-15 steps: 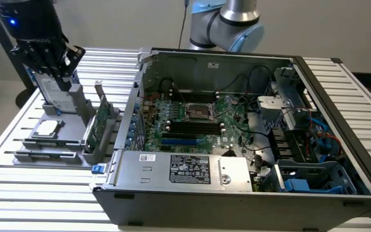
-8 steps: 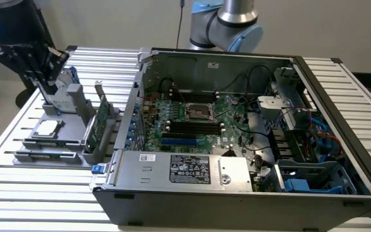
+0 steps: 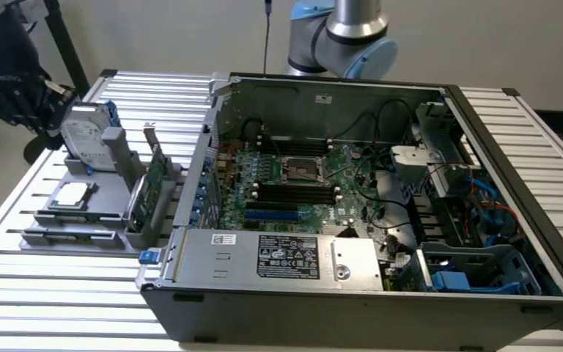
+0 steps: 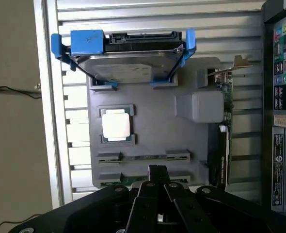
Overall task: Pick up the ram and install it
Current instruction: 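Reach for the ram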
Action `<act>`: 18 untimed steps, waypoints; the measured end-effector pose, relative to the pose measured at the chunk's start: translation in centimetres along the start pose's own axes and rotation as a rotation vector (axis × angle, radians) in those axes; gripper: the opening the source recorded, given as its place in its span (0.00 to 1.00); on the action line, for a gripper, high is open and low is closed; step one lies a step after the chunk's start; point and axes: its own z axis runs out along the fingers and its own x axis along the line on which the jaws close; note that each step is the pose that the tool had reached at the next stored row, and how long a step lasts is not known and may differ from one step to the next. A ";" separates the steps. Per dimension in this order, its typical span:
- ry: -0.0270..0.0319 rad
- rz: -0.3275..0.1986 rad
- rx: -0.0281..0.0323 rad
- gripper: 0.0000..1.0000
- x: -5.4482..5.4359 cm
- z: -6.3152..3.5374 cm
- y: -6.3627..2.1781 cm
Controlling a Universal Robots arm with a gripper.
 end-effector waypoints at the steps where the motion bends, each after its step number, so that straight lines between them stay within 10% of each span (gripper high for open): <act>1: 0.0010 0.000 0.0000 0.11 0.4 0.14 -0.09; 18: 0.0144 -0.026 0.0008 0.11 0.7 0.73 -3.77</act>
